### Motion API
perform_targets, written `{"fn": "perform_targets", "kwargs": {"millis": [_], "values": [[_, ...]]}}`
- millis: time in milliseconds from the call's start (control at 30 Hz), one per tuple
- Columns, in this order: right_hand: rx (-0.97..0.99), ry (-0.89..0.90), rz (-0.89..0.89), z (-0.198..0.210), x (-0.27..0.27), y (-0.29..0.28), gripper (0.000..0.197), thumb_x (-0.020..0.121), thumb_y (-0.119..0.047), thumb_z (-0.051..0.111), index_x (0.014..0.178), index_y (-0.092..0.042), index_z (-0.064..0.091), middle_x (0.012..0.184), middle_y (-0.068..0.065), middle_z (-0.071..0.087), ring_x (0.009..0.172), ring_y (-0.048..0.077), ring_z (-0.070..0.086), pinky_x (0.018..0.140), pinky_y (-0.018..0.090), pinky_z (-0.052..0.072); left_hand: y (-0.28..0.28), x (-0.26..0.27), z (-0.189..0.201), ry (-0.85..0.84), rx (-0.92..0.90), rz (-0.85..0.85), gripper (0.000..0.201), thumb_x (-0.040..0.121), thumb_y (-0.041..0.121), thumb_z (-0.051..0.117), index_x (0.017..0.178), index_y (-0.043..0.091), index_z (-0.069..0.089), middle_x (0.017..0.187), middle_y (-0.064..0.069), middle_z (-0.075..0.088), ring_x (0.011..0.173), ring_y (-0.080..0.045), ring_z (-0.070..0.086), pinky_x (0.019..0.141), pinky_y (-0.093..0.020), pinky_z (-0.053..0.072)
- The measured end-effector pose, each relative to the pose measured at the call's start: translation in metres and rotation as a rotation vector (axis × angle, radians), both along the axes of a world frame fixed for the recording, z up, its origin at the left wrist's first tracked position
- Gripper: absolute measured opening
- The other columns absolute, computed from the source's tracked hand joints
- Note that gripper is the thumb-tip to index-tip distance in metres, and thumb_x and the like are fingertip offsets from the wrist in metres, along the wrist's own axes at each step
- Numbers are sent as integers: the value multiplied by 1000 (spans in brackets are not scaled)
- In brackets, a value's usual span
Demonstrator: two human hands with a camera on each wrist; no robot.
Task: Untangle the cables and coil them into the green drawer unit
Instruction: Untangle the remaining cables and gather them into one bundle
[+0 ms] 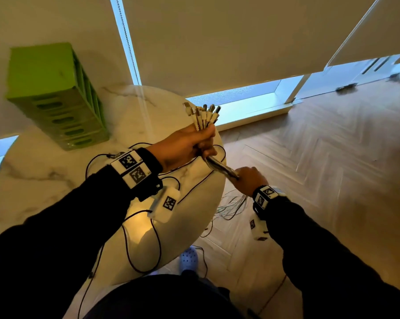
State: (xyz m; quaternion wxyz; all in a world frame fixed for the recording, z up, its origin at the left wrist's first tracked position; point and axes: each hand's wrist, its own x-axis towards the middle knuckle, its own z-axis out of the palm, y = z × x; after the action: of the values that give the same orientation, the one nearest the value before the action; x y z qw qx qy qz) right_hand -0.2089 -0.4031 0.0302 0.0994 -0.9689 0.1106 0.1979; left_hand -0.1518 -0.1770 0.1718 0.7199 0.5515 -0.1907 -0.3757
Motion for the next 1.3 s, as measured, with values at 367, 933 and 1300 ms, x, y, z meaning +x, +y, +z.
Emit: {"fn": "perform_targets", "kwargs": {"millis": [367,933,1300], "values": [[672,-214,-4,61,-12,27,88,81,-54,76,152,-32,29,155,-5,37,136,11,38,112,32,34,-49,12,-35,-688,375,-154,40,102,51,36,102,16,55,100,-2,57,98,-16,53,93,-40,45],[1511,-285,-560,132,-39,-6,38,93,-19,51,60,-21,32,57,1,19,58,24,16,69,36,34,-102,-19,-117,-522,511,-661,51,87,47,74,129,25,56,112,24,59,99,12,55,90,-19,44],[1211,-500,-505,138,-45,-29,39,93,-22,51,57,-24,40,56,-1,30,57,19,33,81,45,43,-145,-14,-164,-720,602,-132,22,99,25,59,92,13,43,66,2,52,68,-40,61,54,-41,42]]}}
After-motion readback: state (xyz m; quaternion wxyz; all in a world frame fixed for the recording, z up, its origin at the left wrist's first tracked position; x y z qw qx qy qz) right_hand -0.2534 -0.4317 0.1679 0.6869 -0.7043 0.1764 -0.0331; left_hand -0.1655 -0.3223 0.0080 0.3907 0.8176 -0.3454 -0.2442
